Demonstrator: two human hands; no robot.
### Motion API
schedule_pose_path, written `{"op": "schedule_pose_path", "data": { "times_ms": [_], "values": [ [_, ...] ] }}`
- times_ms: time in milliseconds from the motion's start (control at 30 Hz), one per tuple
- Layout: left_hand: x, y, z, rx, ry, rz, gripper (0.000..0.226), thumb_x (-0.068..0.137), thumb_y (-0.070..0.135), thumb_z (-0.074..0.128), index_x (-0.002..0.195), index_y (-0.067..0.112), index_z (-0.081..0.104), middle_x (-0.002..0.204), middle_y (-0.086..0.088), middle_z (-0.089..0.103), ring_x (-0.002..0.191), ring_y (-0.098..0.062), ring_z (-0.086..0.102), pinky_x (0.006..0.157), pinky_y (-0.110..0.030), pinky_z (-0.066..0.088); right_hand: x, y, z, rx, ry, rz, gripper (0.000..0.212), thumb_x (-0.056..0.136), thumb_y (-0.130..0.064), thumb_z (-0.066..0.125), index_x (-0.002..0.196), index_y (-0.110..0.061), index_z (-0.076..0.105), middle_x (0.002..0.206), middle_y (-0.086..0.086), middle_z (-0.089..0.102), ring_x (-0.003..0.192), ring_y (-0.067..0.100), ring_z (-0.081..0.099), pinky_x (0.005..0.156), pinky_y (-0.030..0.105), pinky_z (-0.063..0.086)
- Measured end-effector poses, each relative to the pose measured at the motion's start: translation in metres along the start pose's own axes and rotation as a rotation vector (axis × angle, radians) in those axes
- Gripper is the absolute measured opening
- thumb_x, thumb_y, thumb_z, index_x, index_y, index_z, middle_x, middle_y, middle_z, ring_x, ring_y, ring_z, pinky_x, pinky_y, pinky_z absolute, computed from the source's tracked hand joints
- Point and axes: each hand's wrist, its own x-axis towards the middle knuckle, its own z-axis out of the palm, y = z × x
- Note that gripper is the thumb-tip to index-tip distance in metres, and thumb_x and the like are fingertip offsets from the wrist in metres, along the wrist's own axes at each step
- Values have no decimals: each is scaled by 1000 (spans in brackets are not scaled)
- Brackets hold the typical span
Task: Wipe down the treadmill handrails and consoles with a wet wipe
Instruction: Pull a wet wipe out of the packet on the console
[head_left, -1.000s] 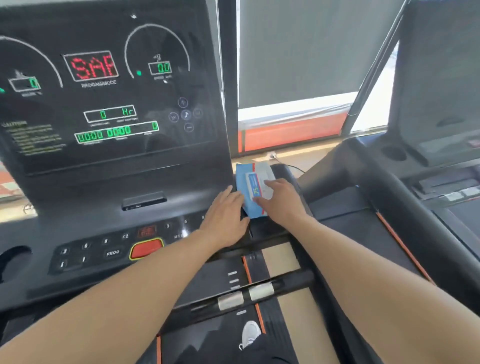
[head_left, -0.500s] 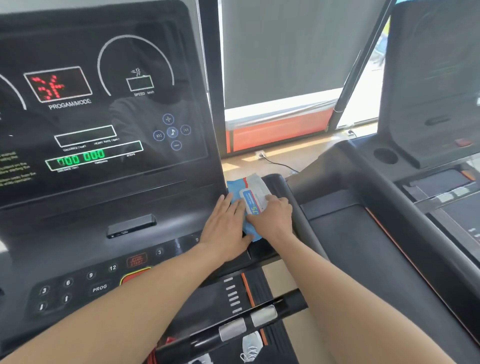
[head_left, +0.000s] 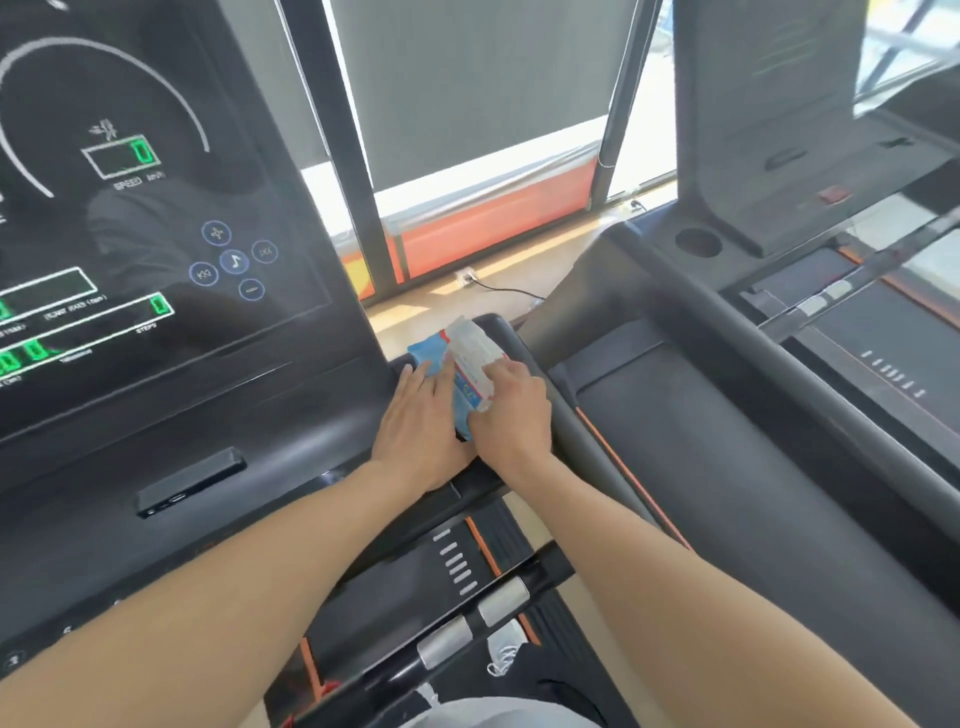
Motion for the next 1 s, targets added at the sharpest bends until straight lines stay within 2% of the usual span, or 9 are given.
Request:
{"op": "schedule_pose_path", "data": {
  "times_ms": [133,200,300,367,467,633,800,867,1000],
  "values": [
    [3,-1,-8,8,133,-22,124,72,60,71,160,12,-1,135,-4,53,131,-22,38,122,-39,24,-7,10,-2,74,-107,-71,46,91,-10,61,132,-30,67,151,-6,46,143,27,30,117,52,33],
    [1,-4,-13,33,134,-17,125,69,69,74,160,14,7,150,-7,37,143,-25,24,125,-45,19,-9,18,-7,103,-160,-101,46,96,-6,52,132,-30,69,157,-5,43,147,24,23,122,47,25],
    [-4,-6,-15,123,111,34,107,68,79,67,149,16,39,167,-8,13,155,-26,0,127,-44,1,-11,29,-6,157,-151,-148,38,100,-10,51,120,-30,76,149,-3,52,142,21,30,118,42,32],
    [-3,-10,-16,253,114,80,98,70,89,53,138,18,57,163,-6,30,155,-25,8,126,-41,-5,-10,32,-3,177,-104,-127,28,99,-20,61,122,-30,74,143,-5,56,137,18,37,111,35,40],
    [-2,-14,-18,339,86,121,93,72,94,39,127,25,69,146,3,56,148,-20,31,127,-42,-2,-8,31,-4,157,-46,-84,43,94,-32,71,137,-29,63,137,-9,56,129,13,43,99,25,40],
    [-5,-13,-14,229,1,145,79,79,80,57,135,23,63,143,5,58,135,-16,46,123,-35,14,2,28,-4,-71,-19,-127,42,97,-40,65,138,-30,62,123,-6,57,117,15,47,85,28,46],
    [-6,4,-15,262,-86,163,97,79,90,39,157,34,31,162,11,34,156,-20,9,125,-49,-9,14,30,-17,-223,-108,-117,34,103,-37,53,137,-38,61,116,-2,71,95,17,69,79,32,60],
    [-3,8,-12,270,-107,155,94,82,83,45,159,32,25,164,8,30,156,-22,4,125,-50,-11,14,29,-18,-266,-141,-105,36,104,-38,51,140,-41,57,110,-2,72,82,15,70,75,33,62],
    [5,5,-10,191,-139,167,94,82,75,58,158,29,27,165,6,28,156,-20,3,125,-46,-11,20,33,-17,-435,-71,-149,38,103,-41,55,140,-38,54,107,-4,67,87,15,67,73,31,57]
  ]
}}
